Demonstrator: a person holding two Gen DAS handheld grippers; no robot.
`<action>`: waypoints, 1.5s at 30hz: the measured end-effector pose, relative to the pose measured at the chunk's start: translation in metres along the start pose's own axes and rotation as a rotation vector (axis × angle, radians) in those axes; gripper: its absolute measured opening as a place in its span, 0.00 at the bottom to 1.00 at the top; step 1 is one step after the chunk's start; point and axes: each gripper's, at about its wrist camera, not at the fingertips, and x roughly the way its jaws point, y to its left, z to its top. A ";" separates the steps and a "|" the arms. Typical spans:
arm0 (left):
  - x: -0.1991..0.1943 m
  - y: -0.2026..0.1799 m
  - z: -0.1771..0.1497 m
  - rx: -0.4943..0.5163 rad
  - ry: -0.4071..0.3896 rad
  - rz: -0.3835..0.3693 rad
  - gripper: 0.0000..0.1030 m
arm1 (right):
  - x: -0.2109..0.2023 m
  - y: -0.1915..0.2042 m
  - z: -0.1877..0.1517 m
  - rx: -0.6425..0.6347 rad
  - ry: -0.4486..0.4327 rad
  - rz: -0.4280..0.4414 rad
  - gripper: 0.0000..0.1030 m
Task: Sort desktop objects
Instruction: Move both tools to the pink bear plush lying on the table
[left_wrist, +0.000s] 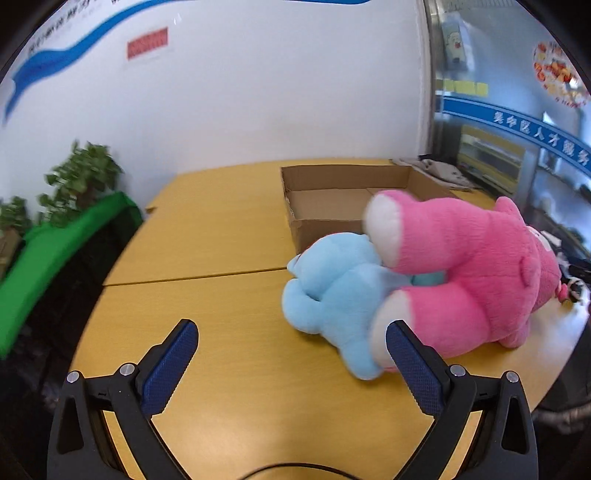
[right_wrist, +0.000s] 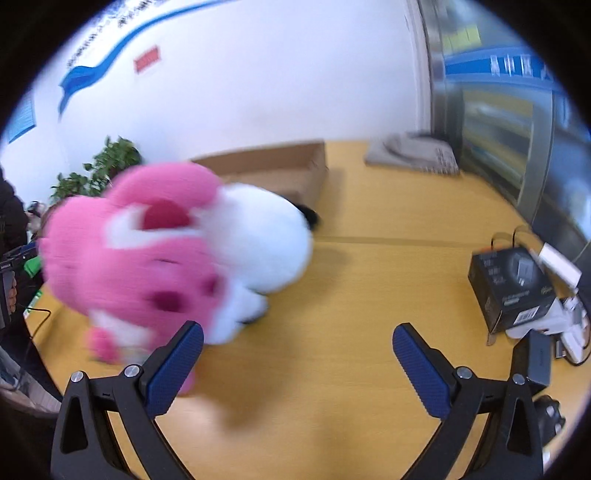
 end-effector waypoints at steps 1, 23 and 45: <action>-0.006 -0.021 0.000 0.007 -0.004 0.028 1.00 | -0.009 0.013 0.001 -0.006 -0.025 0.008 0.99; 0.016 -0.155 0.004 -0.037 0.086 -0.027 1.00 | -0.020 0.147 -0.004 0.062 0.019 -0.135 0.99; 0.047 -0.161 -0.001 -0.065 0.166 -0.042 1.00 | 0.022 0.133 -0.007 0.096 0.099 -0.103 0.99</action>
